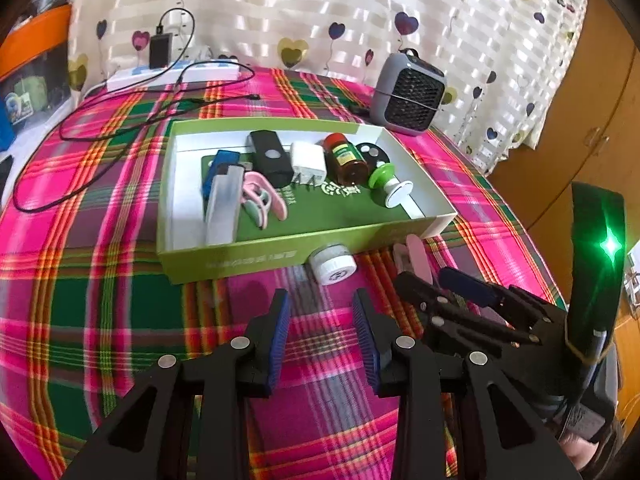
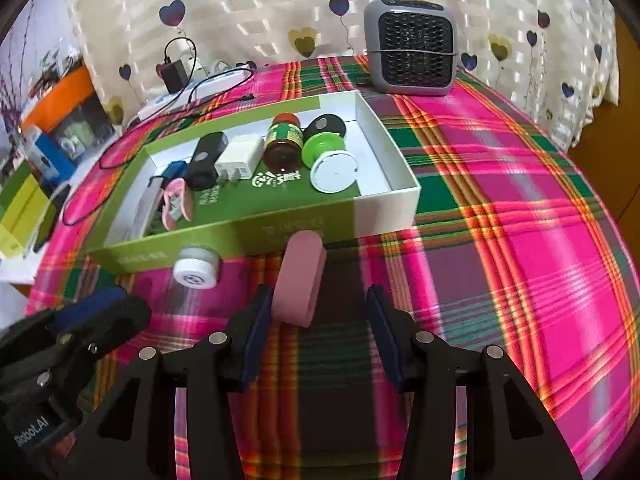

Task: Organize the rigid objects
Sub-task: 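Close the left tool on the white round container while the right tool grasps the pink eraser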

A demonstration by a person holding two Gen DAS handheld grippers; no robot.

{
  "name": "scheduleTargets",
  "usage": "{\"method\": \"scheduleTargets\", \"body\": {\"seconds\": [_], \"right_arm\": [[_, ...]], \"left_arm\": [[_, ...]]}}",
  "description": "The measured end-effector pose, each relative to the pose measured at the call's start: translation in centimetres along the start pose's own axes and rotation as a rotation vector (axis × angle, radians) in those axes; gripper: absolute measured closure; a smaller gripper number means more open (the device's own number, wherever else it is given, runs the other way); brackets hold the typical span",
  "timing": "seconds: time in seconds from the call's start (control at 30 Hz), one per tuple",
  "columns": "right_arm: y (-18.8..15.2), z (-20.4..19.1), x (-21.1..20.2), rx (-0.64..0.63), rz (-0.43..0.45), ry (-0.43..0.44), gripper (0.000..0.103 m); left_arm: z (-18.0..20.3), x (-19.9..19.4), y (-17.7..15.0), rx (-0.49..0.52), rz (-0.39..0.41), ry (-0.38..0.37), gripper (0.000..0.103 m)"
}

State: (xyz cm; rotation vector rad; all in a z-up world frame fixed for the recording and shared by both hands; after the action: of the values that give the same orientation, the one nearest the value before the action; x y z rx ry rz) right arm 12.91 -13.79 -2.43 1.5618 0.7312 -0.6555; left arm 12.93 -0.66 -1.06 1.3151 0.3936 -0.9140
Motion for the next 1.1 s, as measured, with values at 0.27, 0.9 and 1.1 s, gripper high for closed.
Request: {"method": "scheduleTargets", "body": {"seconds": [0.27,0.9,1.1], "right_arm": [[-0.2,1.6,-0.3,-0.014,0.008,-0.016,0.054],[0.4,-0.2,0.6,-0.197,-0.006,0.134,0.054],[0.5,0.0,0.6,-0.203,-0.006,0.149,0.054]], "left_arm": [[0.7,1.9,0.3,-0.014,-0.028,0.026,0.067],[0.7,3.9,0.9,-0.061,-0.054,0.055,0.067],[0.5,4.2,1.2,-0.077,-0.051,0.065,0.067]]}}
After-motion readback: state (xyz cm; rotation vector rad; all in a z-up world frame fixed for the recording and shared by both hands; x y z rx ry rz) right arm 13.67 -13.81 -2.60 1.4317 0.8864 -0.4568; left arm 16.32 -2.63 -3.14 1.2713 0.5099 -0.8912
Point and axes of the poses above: each gripper's, at about its wrist camera, not at the fingertips, and x roughly the way its jaws point, z to its right, y to its top, the point moved 5 cm from there along x, roughly the way its jaws point, and after that the axes turned 3 degrees about z, right-handed, at the moved point
